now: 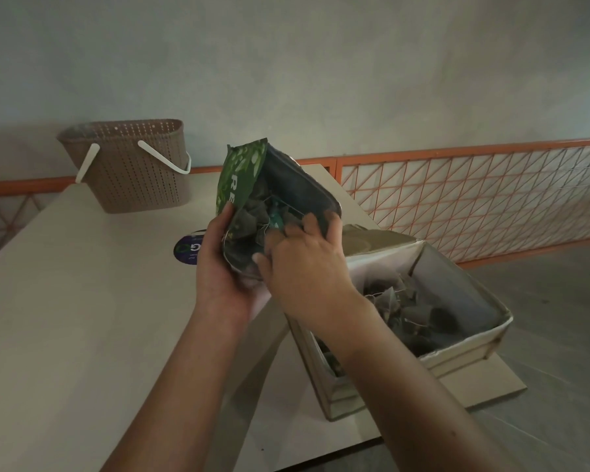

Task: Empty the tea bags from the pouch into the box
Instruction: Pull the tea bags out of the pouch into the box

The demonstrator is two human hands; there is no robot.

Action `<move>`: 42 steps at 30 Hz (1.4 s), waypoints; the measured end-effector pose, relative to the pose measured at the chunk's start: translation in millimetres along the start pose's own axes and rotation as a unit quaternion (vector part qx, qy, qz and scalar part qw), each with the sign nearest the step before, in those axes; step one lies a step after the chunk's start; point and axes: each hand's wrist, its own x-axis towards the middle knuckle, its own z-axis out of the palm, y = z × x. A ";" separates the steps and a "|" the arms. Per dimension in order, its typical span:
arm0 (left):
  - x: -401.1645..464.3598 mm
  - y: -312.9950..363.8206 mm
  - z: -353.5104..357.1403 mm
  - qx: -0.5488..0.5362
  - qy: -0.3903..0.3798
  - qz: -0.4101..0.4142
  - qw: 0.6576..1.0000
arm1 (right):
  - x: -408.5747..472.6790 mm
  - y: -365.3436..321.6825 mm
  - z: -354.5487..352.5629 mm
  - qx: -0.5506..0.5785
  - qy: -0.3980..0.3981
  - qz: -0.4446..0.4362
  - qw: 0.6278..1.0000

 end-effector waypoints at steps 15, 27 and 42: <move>8.2 -1.0 -3.2 -0.017 -0.023 -0.016 0.999 | -53.1 62.6 -42.5 0.393 0.161 0.072 0.902; 8.8 -3.9 -0.1 -0.037 -0.025 -0.020 0.999 | -60.8 67.2 -27.3 0.347 0.114 0.131 0.922; 5.7 -5.6 2.6 -0.011 -0.012 -0.010 1.000 | -6.8 37.1 -25.1 0.064 0.095 0.142 0.983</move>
